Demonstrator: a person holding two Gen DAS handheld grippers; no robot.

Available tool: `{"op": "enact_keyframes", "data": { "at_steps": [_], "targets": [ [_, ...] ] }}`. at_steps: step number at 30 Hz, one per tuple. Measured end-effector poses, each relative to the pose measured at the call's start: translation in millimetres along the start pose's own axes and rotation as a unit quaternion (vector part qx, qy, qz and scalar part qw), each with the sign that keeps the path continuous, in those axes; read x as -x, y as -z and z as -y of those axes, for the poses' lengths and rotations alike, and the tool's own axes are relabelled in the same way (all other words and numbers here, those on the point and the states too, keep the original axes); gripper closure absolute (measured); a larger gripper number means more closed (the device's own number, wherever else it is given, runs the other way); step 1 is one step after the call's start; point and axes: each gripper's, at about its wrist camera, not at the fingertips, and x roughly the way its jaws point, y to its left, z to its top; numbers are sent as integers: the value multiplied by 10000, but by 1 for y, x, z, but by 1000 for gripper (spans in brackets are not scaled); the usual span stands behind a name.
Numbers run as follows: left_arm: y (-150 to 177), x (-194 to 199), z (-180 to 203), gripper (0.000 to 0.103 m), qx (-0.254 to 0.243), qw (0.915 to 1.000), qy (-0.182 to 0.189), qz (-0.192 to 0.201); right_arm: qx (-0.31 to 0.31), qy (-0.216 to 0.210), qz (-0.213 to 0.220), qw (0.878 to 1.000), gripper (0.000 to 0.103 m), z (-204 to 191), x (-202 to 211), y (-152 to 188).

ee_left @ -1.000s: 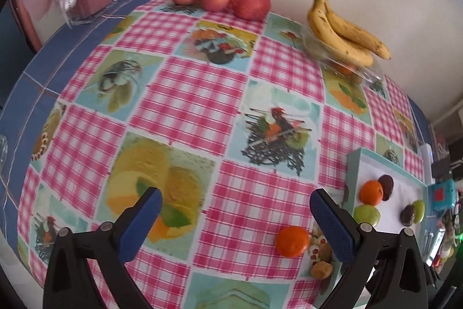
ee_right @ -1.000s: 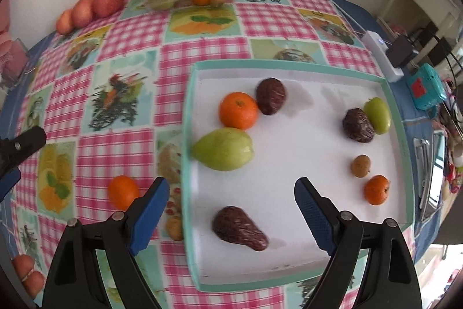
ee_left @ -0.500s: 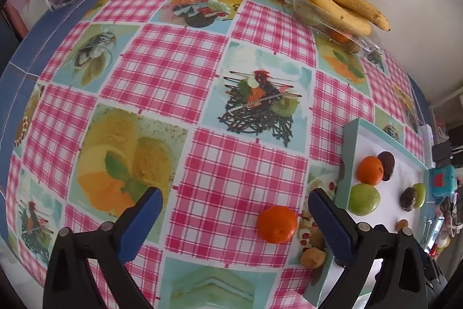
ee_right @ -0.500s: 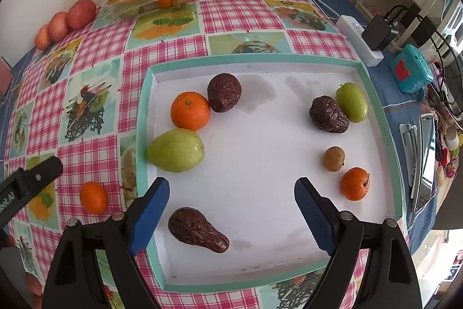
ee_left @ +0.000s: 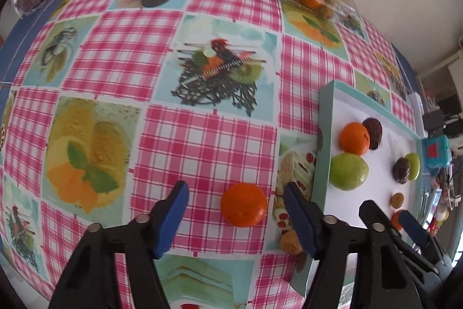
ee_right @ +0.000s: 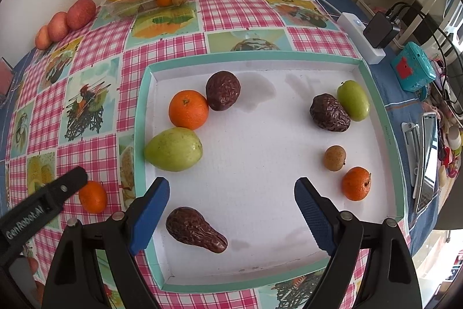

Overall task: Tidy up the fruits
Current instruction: 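Grasp a tangerine from the tablecloth with the left gripper, then grasp another small brown kiwi with the right gripper while the left holds the tangerine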

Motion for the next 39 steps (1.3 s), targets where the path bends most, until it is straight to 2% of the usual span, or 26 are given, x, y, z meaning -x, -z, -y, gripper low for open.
{"op": "enact_keyframes", "data": {
  "at_steps": [4,6,13,22,26,31,39],
  "targets": [
    [2,-7,3,44,-30,9999,-29,-117,2,6,-5,10000,14,0,0,0],
    [2,-7,2,52,-40,9999,-38,-114,-9,-10,-6,10000,14,0,0,0],
    [4,-7,4,65,-64,9999,84,-135,-4,-19,-3,10000,14,0,0,0],
    [6,-4,-1,66,-29,9999,107,-130,30,2,1,10000,14,-2,1,0],
    [1,13,-17,66,145,9998,113,81,85,-11,13,10000,14,-5,2,0],
    [-7,44,-39,66,299,9983,-62,498,216,-159,47,9996,14,-15,4,3],
    [-7,67,-71,66,684,9948,51,748,728,-552,98,9958,14,-49,7,15]
  ]
}}
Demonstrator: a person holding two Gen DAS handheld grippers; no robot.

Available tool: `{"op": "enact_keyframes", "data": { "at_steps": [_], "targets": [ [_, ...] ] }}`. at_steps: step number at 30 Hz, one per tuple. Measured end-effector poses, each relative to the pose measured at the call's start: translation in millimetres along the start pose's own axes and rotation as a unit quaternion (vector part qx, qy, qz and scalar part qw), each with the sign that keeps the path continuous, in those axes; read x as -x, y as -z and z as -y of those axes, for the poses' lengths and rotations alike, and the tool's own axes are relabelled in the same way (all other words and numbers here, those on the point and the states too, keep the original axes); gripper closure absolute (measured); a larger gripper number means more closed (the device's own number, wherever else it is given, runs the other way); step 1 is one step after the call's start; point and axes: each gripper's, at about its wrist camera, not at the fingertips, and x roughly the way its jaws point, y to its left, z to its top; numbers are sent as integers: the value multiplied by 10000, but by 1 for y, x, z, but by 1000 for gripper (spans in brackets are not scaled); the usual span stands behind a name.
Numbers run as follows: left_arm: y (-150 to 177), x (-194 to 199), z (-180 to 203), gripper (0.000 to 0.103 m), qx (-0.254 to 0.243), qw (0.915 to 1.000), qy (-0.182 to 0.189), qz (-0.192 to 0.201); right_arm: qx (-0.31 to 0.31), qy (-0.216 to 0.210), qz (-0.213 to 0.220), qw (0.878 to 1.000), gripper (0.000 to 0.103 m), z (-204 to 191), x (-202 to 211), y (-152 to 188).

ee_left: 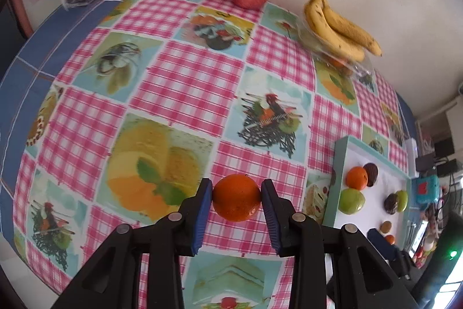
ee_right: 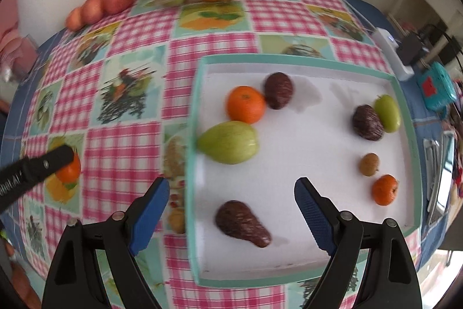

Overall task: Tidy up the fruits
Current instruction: 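Grasp another small brown kiwi with the right gripper while the left holds the tangerine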

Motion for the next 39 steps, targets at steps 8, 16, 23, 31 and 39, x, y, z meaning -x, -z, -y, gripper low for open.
{"op": "enact_keyframes", "data": {
  "at_steps": [8,16,23,31,39],
  "targets": [
    [4,21,-16,66,185,9995,151,191,485,-365,76,9981,15,-28,3,8],
    [11,25,-32,66,337,9988,326,144,527,-588,-22,9969,45,-27,3,19],
    [9,21,-37,66,423,9981,451,70,659,-711,-145,9952,69,-29,3,24],
    [8,22,-35,66,428,9978,490,96,999,-469,-321,9934,70,-45,-7,27],
    [6,21,-35,66,421,9980,457,98,1166,-392,-365,9917,70,-53,-12,28]
  ]
}}
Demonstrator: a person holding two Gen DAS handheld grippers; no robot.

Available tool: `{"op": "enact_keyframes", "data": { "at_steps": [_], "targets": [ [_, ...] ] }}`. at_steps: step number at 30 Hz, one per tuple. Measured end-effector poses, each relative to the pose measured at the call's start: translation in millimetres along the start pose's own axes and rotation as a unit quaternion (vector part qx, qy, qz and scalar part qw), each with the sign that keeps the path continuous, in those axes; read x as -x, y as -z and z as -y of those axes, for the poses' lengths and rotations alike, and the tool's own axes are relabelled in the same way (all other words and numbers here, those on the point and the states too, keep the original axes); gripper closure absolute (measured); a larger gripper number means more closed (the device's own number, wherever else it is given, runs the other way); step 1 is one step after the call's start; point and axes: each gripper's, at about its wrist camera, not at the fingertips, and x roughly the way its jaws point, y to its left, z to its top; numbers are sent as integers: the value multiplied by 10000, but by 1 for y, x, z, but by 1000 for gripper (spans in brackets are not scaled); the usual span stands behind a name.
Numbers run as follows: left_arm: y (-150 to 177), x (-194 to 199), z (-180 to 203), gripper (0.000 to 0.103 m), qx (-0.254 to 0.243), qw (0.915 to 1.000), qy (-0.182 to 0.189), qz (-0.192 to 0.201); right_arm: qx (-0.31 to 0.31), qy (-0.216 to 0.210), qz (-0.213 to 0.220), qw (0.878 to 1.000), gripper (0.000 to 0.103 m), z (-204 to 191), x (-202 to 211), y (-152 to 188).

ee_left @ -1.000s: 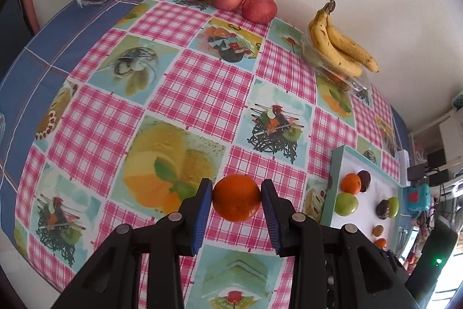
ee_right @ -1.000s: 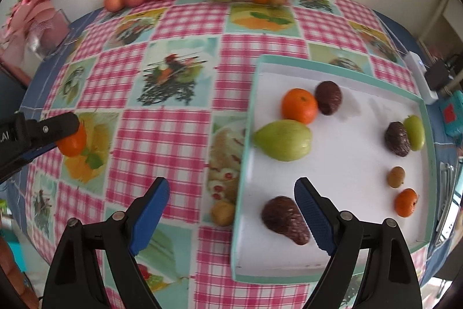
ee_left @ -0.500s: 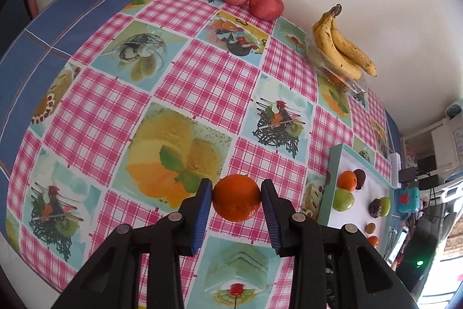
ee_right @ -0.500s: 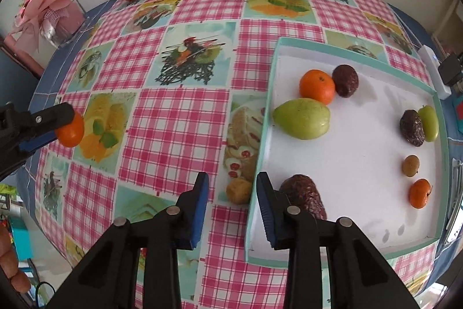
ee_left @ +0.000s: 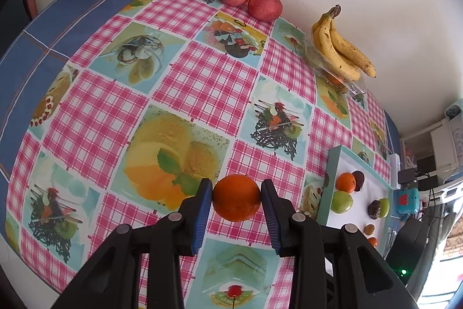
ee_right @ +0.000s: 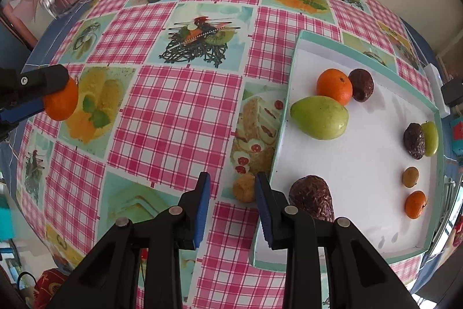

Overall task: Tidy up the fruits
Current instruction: 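Grasp another small brown kiwi with the right gripper while the left holds the tangerine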

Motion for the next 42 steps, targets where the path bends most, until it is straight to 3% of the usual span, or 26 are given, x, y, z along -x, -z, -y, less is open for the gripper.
{"op": "enact_keyframes", "data": {
  "at_steps": [9,13,17,34,42],
  "targets": [
    [-1,1,-3,66,69,10000,-28,32,69,-657,17,9978,70,-14,3,-4],
    [-1,1,-2,66,57,10000,-26,33,8,-463,163,9988,70,-9,9,-5],
    [-1,0,-2,66,62,10000,-40,30,-64,-247,30,9997,70,-5,-2,-8],
    [-12,-34,-19,66,308,9987,-331,-237,-507,-334,334,9976,70,13,-9,-31],
    [-14,-42,-19,66,310,9985,-313,-318,-427,-267,180,9986,70,7,-23,-34]
  ]
}}
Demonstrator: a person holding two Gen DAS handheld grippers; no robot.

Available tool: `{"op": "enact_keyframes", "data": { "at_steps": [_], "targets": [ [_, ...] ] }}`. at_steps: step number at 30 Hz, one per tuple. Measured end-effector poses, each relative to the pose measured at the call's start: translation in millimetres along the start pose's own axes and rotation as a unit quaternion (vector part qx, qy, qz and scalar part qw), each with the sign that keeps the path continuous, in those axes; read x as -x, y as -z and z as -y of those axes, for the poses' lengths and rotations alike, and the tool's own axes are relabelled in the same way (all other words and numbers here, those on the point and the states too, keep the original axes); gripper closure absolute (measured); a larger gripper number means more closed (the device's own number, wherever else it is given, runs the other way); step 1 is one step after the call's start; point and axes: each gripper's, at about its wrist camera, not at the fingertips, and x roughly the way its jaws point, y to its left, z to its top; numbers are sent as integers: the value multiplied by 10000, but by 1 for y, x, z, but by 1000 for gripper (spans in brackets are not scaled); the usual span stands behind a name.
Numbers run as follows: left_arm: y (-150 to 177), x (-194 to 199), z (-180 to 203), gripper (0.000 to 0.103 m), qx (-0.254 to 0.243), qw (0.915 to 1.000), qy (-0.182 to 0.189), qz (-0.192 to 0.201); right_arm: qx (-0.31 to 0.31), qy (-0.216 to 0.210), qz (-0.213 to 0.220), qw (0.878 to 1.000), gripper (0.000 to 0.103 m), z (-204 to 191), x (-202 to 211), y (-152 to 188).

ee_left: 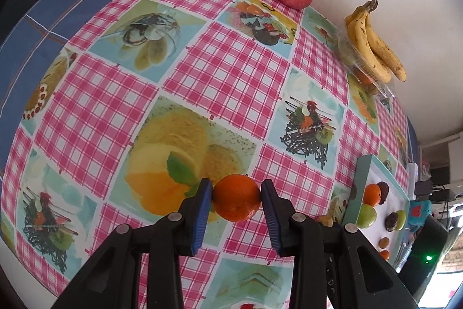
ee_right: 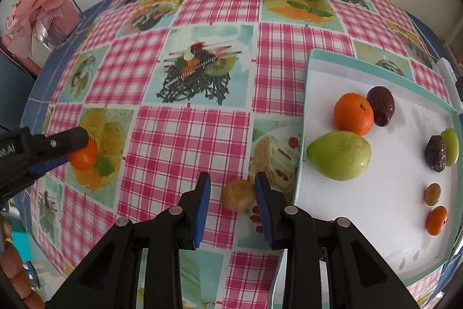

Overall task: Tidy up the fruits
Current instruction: 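Grasp another small brown kiwi with the right gripper while the left holds the tangerine, then carry the tangerine with the left gripper while the right carries the kiwi over the tray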

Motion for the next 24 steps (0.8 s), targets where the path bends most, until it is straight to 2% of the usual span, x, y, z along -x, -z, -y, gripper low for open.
{"op": "enact_keyframes", "data": {
  "at_steps": [2,4,12,18,24],
  "targets": [
    [0,0,0,66,-5,10000,1,5,21,32,-65,10000,71,-1,-6,0],
    [0,0,0,66,-3,10000,1,6,29,38,-75,10000,76,-2,-9,0],
    [-1,3,2,66,-31,10000,41,64,11,14,18,10000,76,-2,-4,-2],
    [-1,15,7,66,-89,9997,74,221,-103,-122,490,9987,76,3,31,-8],
    [2,24,21,66,-257,9990,188,307,-347,84,845,9958,76,24,61,-6]
  ]
}}
